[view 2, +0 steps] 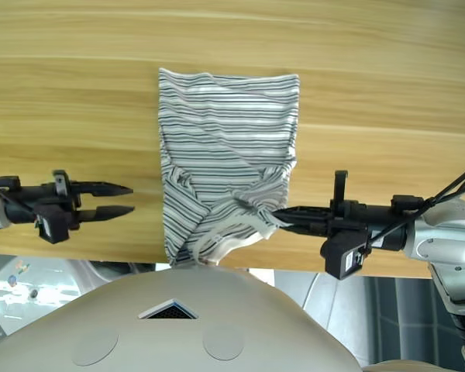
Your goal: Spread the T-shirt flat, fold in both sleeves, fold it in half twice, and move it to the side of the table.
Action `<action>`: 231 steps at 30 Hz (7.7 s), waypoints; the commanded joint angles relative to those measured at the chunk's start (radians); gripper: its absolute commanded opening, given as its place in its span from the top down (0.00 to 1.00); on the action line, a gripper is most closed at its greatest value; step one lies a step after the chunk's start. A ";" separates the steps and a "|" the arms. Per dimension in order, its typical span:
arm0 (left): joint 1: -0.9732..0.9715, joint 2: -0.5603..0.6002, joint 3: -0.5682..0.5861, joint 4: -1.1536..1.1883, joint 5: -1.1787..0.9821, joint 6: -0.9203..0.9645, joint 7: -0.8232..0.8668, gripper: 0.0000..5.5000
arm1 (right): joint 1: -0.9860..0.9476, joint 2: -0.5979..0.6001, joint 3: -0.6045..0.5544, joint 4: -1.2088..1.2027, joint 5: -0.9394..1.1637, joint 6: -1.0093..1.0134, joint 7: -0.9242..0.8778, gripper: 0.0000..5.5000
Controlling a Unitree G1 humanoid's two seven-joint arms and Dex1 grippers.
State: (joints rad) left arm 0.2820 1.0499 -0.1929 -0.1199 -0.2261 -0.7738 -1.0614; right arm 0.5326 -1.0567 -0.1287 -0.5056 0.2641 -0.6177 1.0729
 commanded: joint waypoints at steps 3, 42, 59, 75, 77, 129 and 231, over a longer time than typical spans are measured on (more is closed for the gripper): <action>0.012 -0.025 -0.097 0.012 0.080 0.062 -0.053 0.55 | -0.010 0.014 0.015 0.001 -0.032 0.010 0.004 0.99; 0.062 -0.174 -0.281 0.043 0.228 0.021 0.031 0.06 | -0.067 0.045 0.055 -0.010 -0.033 0.071 -0.009 0.99; 0.019 -0.212 -0.305 0.082 0.262 0.001 0.056 0.60 | -0.078 0.056 0.050 -0.016 -0.032 0.086 -0.008 0.99; -0.060 -0.164 -0.216 0.037 0.132 -0.012 0.065 0.98 | -0.101 0.069 0.054 0.027 -0.029 0.067 -0.005 0.99; -0.065 -0.124 -0.175 -0.004 0.049 -0.015 0.052 0.98 | -0.106 0.070 0.056 0.034 -0.031 0.063 -0.004 0.99; -1.047 -0.690 -0.128 1.352 0.521 0.202 0.533 0.98 | -0.786 0.387 0.346 0.618 -0.723 0.459 -0.482 0.99; -0.823 -0.790 0.317 1.166 0.126 -0.197 0.599 0.91 | -0.831 0.622 0.695 0.978 -0.819 0.267 -0.632 1.00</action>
State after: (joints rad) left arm -0.5449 0.2631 0.1282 1.0526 -0.1110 -0.9781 -0.4645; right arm -0.3359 -0.4374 0.5400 0.4075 -0.5083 -0.3831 0.4338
